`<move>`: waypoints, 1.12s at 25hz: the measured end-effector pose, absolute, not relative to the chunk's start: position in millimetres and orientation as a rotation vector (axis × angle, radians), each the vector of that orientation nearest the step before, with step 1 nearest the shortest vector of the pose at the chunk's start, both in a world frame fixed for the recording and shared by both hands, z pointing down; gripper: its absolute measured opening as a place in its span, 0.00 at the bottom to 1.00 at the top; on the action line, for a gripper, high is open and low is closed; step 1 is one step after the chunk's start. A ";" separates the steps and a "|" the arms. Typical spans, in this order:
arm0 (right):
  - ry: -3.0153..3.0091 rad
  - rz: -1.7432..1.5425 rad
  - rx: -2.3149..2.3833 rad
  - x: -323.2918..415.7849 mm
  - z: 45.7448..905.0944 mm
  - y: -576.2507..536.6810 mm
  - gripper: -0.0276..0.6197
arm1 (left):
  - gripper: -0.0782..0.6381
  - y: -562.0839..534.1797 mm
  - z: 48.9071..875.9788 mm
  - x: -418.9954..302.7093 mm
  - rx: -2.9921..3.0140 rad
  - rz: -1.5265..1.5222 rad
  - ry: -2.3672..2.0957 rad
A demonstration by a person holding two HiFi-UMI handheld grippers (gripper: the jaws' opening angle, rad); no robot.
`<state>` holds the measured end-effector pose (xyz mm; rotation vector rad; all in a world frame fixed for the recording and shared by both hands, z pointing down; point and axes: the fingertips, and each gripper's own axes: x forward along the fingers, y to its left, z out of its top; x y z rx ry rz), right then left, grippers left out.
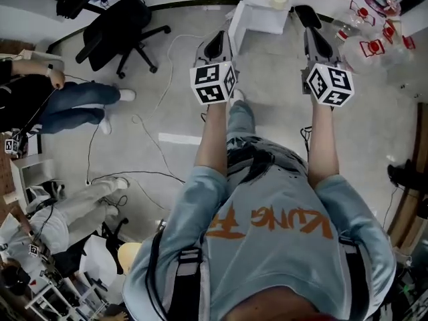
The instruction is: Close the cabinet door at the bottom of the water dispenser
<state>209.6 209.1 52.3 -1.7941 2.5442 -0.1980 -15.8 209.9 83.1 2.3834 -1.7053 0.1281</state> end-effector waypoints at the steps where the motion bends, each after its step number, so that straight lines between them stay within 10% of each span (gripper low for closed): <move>1: 2.552 -0.231 -1.796 202.7 62.2 196.0 0.09 | 0.12 199.0 93.2 -19.5 2.371 0.150 -1.693; 28: 2.789 -0.696 -1.896 80.1 292.7 -5.6 0.09 | 0.12 -4.6 316.3 -90.9 2.183 0.385 -1.437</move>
